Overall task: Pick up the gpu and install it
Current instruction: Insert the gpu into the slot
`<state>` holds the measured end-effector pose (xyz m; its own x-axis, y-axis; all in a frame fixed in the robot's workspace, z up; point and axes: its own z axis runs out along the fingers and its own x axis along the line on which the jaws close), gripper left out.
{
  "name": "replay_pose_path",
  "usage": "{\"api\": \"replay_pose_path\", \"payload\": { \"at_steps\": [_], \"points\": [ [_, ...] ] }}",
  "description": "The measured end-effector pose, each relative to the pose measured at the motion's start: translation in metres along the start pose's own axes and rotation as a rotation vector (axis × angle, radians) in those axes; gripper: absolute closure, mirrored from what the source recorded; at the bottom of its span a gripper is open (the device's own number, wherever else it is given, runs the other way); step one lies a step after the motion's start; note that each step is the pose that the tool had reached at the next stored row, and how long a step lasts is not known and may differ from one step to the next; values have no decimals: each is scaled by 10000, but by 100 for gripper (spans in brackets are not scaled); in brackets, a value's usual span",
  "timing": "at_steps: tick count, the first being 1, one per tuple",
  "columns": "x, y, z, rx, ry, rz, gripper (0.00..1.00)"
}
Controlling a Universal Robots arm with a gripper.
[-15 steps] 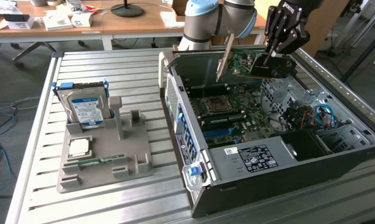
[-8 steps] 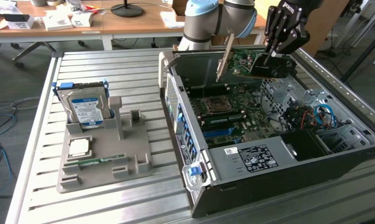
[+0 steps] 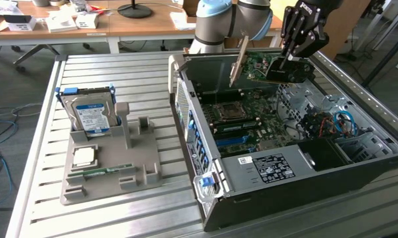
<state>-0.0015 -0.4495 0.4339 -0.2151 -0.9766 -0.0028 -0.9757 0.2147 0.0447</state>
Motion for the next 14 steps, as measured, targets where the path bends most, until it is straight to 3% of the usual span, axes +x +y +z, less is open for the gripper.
{"api": "replay_pose_path", "payload": {
  "at_steps": [6, 14],
  "points": [
    [0, 0, 9, 1, 14, -384, 74],
    [-1, -3, 65, 97, 29, -1104, 74]
  ]
}}
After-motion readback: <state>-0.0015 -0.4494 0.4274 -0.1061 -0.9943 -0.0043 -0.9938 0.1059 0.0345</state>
